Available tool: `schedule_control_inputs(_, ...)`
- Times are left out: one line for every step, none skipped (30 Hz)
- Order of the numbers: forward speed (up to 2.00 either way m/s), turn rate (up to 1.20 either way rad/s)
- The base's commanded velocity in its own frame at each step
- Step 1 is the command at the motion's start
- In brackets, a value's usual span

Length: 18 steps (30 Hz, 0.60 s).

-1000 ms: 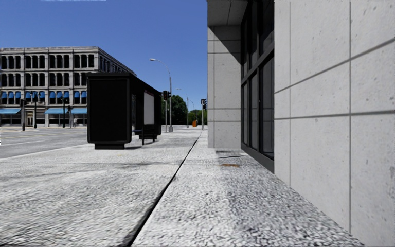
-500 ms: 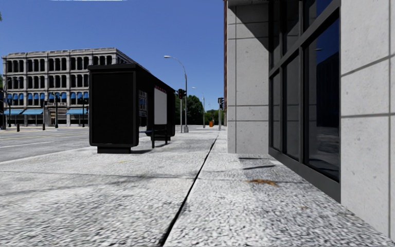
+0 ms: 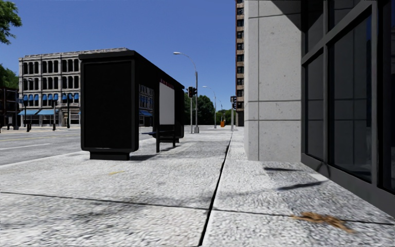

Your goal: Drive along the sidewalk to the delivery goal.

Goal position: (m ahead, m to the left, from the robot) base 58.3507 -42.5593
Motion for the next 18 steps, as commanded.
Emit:
schedule_control_inputs(2.0,0.0)
schedule_control_inputs(2.0,0.0)
schedule_control_inputs(2.0,0.0)
schedule_control_inputs(2.0,0.0)
schedule_control_inputs(2.0,0.0)
schedule_control_inputs(2.0,0.0)
schedule_control_inputs(2.0,0.0)
schedule_control_inputs(2.0,0.0)
schedule_control_inputs(2.0,0.0)
schedule_control_inputs(2.0,0.0)
schedule_control_inputs(2.0,0.0)
schedule_control_inputs(2.0,0.0)
schedule_control_inputs(2.0,0.0)
schedule_control_inputs(2.0,0.0)
schedule_control_inputs(2.0,0.0)
schedule_control_inputs(2.0,0.0)
schedule_control_inputs(2.0,0.0)
schedule_control_inputs(2.0,0.0)
